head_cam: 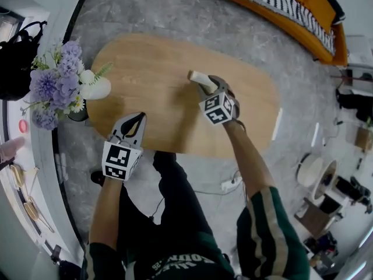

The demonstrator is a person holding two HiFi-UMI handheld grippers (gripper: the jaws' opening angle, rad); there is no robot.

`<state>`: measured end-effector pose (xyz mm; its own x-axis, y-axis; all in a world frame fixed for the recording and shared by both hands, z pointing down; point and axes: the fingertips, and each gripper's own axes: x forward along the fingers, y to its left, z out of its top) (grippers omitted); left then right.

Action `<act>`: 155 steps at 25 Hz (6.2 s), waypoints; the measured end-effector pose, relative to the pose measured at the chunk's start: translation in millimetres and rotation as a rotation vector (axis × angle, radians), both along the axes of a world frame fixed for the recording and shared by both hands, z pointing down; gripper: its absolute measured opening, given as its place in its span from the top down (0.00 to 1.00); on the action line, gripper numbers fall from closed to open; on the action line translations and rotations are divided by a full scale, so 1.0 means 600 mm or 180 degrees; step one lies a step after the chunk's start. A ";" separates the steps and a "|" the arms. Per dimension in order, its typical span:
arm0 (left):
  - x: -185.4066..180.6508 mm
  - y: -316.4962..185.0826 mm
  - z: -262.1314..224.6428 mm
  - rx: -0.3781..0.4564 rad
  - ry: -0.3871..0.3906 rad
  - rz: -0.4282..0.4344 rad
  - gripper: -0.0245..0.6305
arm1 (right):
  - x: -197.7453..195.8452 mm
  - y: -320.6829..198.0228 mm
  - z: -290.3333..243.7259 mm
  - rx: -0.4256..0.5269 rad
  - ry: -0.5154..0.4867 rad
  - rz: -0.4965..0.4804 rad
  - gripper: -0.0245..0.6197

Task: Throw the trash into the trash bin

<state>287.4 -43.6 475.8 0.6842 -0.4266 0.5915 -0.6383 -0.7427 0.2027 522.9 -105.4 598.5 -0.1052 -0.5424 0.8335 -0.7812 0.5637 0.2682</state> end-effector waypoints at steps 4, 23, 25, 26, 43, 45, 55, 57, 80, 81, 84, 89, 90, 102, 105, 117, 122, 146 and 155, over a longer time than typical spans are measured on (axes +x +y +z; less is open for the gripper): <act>-0.018 -0.007 0.018 -0.0048 -0.0048 -0.0085 0.96 | 0.009 -0.003 0.067 -0.0383 0.0305 -0.0308 0.68; -0.156 0.014 0.006 -0.0061 0.0034 -0.0350 0.96 | -0.054 -0.008 0.040 -0.0381 0.0805 -0.0250 0.75; -0.187 0.019 -0.008 -0.0030 0.0033 -0.0361 0.96 | -0.079 -0.001 0.023 -0.0356 0.0821 -0.0267 0.75; -0.205 0.020 -0.013 -0.0013 0.0036 -0.0375 0.96 | -0.093 0.001 0.016 -0.0339 0.0826 -0.0267 0.75; -0.547 0.088 -0.044 0.0064 0.0073 -0.1056 0.96 | -0.570 0.089 -0.088 -0.0167 -0.0451 -0.0113 0.75; -0.594 0.097 -0.041 0.0063 0.0057 -0.1154 0.96 | -0.634 0.098 -0.089 -0.0177 -0.0541 -0.0179 0.75; -0.784 0.137 -0.019 0.0163 0.0022 -0.1802 0.96 | -0.943 0.084 -0.059 -0.0312 -0.1130 -0.0491 0.75; -0.813 0.146 -0.007 0.0176 0.0010 -0.1934 0.96 | -0.985 0.074 -0.031 -0.0362 -0.1153 -0.0489 0.75; -0.962 0.243 0.286 0.0220 -0.0148 -0.2797 0.96 | -1.121 -0.043 0.419 -0.0608 -0.0661 -0.0294 0.75; -0.963 0.245 0.294 0.0210 -0.0149 -0.2810 0.96 | -1.121 -0.041 0.432 -0.0629 -0.0652 -0.0308 0.75; -0.966 0.250 0.301 0.0206 -0.0202 -0.2781 0.96 | -1.117 -0.038 0.457 -0.0637 -0.0591 -0.0295 0.72; -0.983 0.264 0.258 0.0203 -0.0251 -0.2785 0.96 | -1.129 -0.022 0.415 -0.0522 -0.0560 -0.0405 0.70; -0.987 0.266 0.245 0.0199 -0.0251 -0.2805 0.96 | -1.133 -0.016 0.398 -0.0531 -0.0602 -0.0410 0.70; -0.960 0.216 -0.034 0.0293 -0.0183 -0.2416 0.96 | -1.153 0.071 0.052 -0.0479 -0.1060 -0.0678 0.96; -0.948 0.193 -0.112 0.0331 -0.0145 -0.2297 0.96 | -1.146 0.087 -0.048 -0.0435 -0.1230 -0.0606 0.96; -0.774 0.105 -0.343 0.0527 0.0106 -0.1543 0.96 | -0.974 0.136 -0.428 0.0283 -0.1619 -0.0458 0.96; -0.662 0.084 -0.425 0.0644 0.0271 -0.1201 0.96 | -0.830 0.177 -0.535 0.0645 -0.1714 0.0054 0.96; -0.294 0.101 -0.584 0.1023 0.0591 0.0536 0.96 | -0.401 0.357 -0.787 0.2100 -0.1565 0.2132 0.96; -0.358 0.110 -0.591 0.1034 0.0624 0.0436 0.96 | -0.454 0.358 -0.807 0.2118 -0.1565 0.2055 0.96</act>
<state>72.6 22.4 121.4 0.8342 -0.4669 0.2933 -0.5015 -0.8636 0.0516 250.5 109.2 114.2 0.1213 -0.9492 0.2904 -0.9879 -0.1438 -0.0573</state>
